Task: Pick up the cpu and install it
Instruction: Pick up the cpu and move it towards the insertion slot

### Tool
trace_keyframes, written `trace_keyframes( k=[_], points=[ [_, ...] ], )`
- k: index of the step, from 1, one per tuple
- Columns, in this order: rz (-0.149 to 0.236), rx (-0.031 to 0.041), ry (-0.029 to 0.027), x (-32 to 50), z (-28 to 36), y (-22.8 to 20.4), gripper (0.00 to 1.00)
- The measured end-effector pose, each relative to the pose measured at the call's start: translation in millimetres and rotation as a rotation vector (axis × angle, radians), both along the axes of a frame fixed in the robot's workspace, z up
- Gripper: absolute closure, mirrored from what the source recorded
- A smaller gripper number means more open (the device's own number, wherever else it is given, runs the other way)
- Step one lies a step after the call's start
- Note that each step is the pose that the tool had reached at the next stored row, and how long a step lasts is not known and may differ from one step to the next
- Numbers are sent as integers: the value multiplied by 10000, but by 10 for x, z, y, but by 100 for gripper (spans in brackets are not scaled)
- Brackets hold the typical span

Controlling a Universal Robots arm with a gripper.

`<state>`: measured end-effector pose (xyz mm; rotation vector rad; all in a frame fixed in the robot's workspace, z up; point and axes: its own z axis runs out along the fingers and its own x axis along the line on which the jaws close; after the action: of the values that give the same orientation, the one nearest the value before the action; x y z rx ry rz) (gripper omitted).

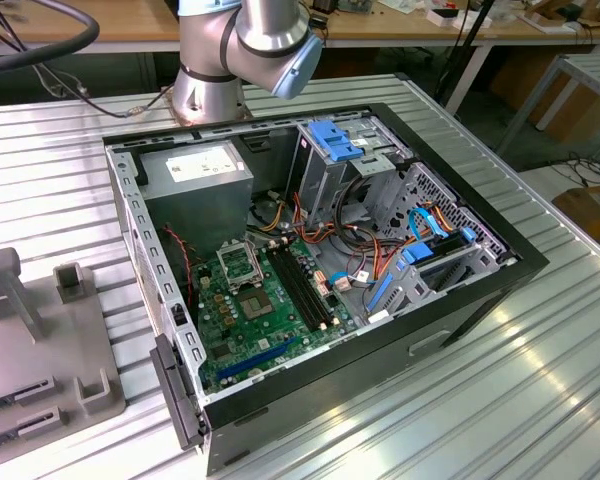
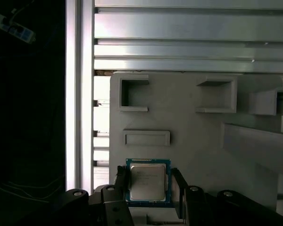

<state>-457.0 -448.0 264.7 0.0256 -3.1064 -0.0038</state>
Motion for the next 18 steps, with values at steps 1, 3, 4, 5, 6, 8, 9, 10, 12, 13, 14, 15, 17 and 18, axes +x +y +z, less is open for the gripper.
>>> trace_keyframes(
  k=[1, 3, 4, 5, 6, 8, 9, 10, 12, 13, 14, 15, 17, 18],
  points=[
    [-1, 0, 0, 0, 3, 0, 53],
    [0, 0, 0, 0, 10, 0, 53],
    [0, 0, -1, 0, 14, 0, 53],
    [0, 0, 0, 0, 19, 0, 53],
    [0, 0, 0, 0, 24, 0, 53],
    [0, 0, -1, 0, 32, 0, 53],
    [0, 0, 0, 0, 40, 0, 53],
    [0, 0, 0, 0, 46, 0, 53],
    [0, 0, -1, 0, 58, 0, 53],
    [0, 0, -1, 0, 62, 0, 53],
    [0, 1, -1, 0, 66, 0, 53],
    [0, 0, 0, 0, 70, 0, 53],
    [0, 1, -1, 0, 76, 0, 53],
    [0, 1, -2, 1, 76, 0, 53]
  ],
)
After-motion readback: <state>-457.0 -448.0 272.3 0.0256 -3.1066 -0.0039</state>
